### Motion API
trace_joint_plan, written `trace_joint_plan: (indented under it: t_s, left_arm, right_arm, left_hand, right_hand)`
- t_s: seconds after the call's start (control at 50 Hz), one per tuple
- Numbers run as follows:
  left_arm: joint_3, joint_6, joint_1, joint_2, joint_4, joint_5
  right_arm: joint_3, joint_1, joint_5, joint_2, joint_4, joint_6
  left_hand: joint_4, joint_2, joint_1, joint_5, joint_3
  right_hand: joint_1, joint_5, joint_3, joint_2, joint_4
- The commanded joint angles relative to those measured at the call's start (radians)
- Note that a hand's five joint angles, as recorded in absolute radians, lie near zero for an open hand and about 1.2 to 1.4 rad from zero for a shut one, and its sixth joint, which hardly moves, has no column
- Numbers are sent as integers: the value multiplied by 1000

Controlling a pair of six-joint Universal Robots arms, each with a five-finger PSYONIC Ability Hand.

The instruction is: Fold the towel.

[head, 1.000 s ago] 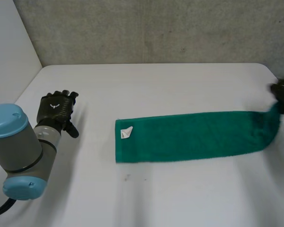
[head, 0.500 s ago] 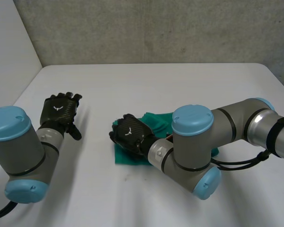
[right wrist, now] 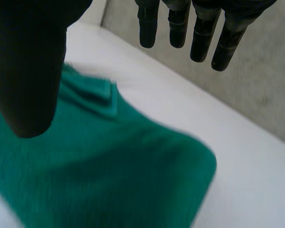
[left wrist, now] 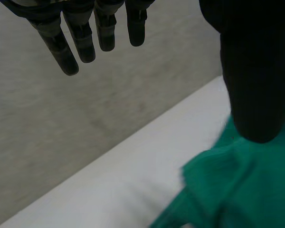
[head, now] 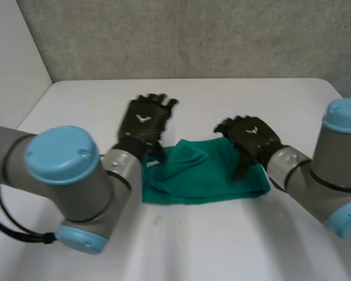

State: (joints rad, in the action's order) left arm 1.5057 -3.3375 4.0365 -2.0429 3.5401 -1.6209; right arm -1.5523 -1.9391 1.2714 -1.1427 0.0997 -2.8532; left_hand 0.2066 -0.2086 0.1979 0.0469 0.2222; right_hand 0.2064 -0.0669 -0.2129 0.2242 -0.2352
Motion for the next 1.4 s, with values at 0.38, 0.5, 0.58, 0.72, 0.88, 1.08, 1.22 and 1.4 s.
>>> trace_joint_plan:
  t_s: [0.38,0.5,0.58,0.72,0.88,1.08,1.22,1.4]
  left_arm:
    - [-397,-26,81,-391,-198,-94]
    - [-368,-86,148,-389,-207,-200]
    - [-268,-86,156,-313,-208,-226]
    - [-121,-68,98,-180,-208,-225]
    - [-24,0,79,-54,-210,-223]
    - [59,29,98,44,-211,-220]
    - [85,30,124,93,-213,-225]
    - [96,35,137,139,-211,-225]
  right_arm:
    - [-123,66,88,80,137,133]
    - [-129,68,91,81,135,140]
    - [-134,66,91,83,135,140]
    - [-135,65,91,89,137,140]
    - [-123,66,100,106,141,144]
    - [-39,34,261,86,147,463]
    - [153,-254,256,119,141,611]
    - [201,-414,34,256,138,627]
  left_hand:
    - [71,-69,80,57,56]
    - [60,-58,69,45,44]
    - [33,-31,42,19,18]
    - [-5,7,4,-20,-20]
    - [-11,13,-2,-26,-26]
    - [-20,22,-11,-34,-35]
    - [-20,22,-11,-34,-35]
    - [-31,33,-23,-46,-47]
  right_hand:
    - [372,-337,-365,354,-343]
    - [372,-337,-365,354,-343]
    - [395,-360,-389,377,-366]
    - [639,-604,-632,621,-610]
    - [1190,-1155,-1183,1172,-1161]
    - [1190,-1155,-1183,1172,-1161]
    - [1190,-1155,-1183,1172,-1161]
    - [1190,-1155,-1183,1172,-1161]
